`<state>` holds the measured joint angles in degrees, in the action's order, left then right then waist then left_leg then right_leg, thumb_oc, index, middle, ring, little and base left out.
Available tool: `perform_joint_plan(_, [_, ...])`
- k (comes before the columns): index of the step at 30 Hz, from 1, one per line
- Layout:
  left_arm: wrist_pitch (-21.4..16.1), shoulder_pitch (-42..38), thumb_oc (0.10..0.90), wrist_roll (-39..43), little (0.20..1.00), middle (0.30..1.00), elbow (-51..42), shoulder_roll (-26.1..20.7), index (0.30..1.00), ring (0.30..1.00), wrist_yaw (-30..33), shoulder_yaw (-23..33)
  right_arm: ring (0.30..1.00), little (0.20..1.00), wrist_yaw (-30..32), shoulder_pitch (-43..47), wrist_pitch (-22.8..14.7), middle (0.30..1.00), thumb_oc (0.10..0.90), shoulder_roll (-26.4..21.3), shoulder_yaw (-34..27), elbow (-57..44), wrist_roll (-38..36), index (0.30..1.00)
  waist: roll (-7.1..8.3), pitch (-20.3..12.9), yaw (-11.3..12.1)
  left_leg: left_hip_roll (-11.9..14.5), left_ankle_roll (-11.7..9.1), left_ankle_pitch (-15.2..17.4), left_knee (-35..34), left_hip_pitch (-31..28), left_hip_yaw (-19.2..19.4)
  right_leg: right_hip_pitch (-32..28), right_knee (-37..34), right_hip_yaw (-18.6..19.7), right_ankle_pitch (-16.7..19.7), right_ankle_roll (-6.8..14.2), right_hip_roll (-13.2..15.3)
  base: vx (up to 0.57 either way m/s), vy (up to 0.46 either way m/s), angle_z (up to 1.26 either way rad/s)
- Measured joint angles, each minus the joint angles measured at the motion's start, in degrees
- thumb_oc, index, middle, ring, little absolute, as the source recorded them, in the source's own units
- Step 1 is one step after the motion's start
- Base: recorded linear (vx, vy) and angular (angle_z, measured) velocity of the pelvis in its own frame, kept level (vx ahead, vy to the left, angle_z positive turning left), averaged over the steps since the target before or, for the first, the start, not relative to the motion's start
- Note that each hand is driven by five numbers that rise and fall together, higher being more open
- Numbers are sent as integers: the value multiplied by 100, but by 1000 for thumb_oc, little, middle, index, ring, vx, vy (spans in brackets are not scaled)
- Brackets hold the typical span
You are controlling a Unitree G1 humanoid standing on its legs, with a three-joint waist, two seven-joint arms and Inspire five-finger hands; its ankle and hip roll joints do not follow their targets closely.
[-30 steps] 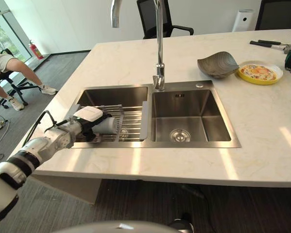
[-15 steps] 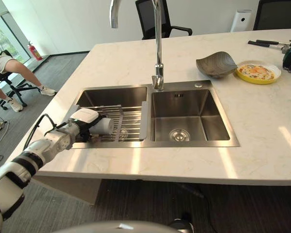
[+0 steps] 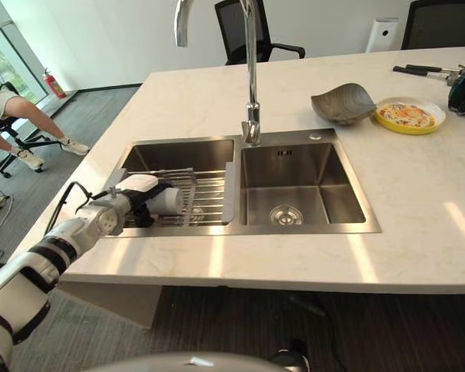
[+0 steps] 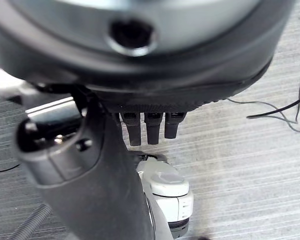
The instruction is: Place the dishes in the dishwasher.
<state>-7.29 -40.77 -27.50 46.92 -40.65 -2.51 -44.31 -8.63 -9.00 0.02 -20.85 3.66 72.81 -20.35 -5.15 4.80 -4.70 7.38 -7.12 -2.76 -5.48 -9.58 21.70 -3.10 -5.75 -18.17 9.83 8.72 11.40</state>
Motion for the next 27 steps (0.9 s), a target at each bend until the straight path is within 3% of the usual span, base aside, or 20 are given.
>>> perform_joint_plan(5, [37, -429, 800, -134, 900, 900, 210, -18, 900, 900, -45, -254, 900, 900, -12, 214, -8, 900, 800, -1, 215, -116, 2, 900, 140, 39, -5, -44, 63, -46, 9, 186, 132, 274, 2, 144, 105, -5, 25, -81, 27, -15])
perform_joint_plan(7, [36, -611, 800, -245, 900, 900, 233, -41, 900, 900, -8, -393, 900, 900, -19, 262, -11, 900, 800, 14, 284, -200, 4, 900, 286, 112, -20, -63, 90, -68, 18, 252, 192, 407, 2, 218, 158, -31, 28, -40, 5, -10])
perform_joint_plan(9, [36, -611, 800, -245, 900, 900, 233, -41, 900, 900, -8, -393, 900, 900, -19, 262, -11, 900, 800, 14, 284, -200, 4, 900, 286, 112, -20, -63, 90, -68, 18, 252, 192, 407, 2, 218, 158, -31, 28, -25, 4, -12])
perform_joint_plan(10, [29, -817, 764, -262, 846, 846, 249, -84, 846, 846, -38, -436, 900, 900, -24, 331, -24, 900, 800, 53, 281, -267, 5, 900, 479, 221, -8, -70, 96, -77, 16, 286, 299, 506, 2, 251, 210, -15, 29, -100, 15, -24])
perform_joint_plan(11, [34, -887, 402, -403, 302, 302, 268, -90, 302, 302, -35, -453, 900, 900, -36, 328, -27, 900, 800, 58, 285, -313, 5, 900, 556, 266, -27, -69, 94, -82, 16, 280, 317, 525, 2, 252, 223, -12, 29, -137, 26, -33])
perform_joint_plan(14, [26, -1076, 400, -751, 300, 300, 207, -476, 300, 300, 16, -592, 900, 900, -29, 383, -68, 900, 800, 73, 453, -454, 6, 900, 758, 330, 28, -57, 56, -69, 6, 331, 589, 756, 36, 360, 304, -44, 17, -77, 18, -44])
perform_joint_plan(18, [53, -1452, 400, -1196, 300, 300, 153, -721, 300, 300, 81, -884, 900, 900, 3, 371, -76, 900, 800, 108, 452, -443, 7, 900, 1029, 438, 84, -37, 71, -79, -7, 368, 726, 878, 15, 113, 310, -35, 63, -66, 32, -23])
perform_joint_plan(22, [56, -1449, 400, -1257, 300, 300, 82, -754, 300, 300, 82, -872, 900, 900, 32, 322, -77, 900, 800, 123, 466, -453, 8, 900, 1053, 434, 100, -53, 73, -88, -7, 366, 735, 886, 15, 110, 372, 37, 69, -60, 52, -1])
perform_joint_plan(27, [48, -1393, 400, -1254, 300, 300, -121, -782, 300, 300, 120, -846, 900, 900, 31, 389, -85, 900, 800, 139, 466, -464, 8, 900, 1032, 428, 138, -68, 91, -110, -2, 321, 709, 833, 17, 77, 446, -46, 81, -32, 47, 4])
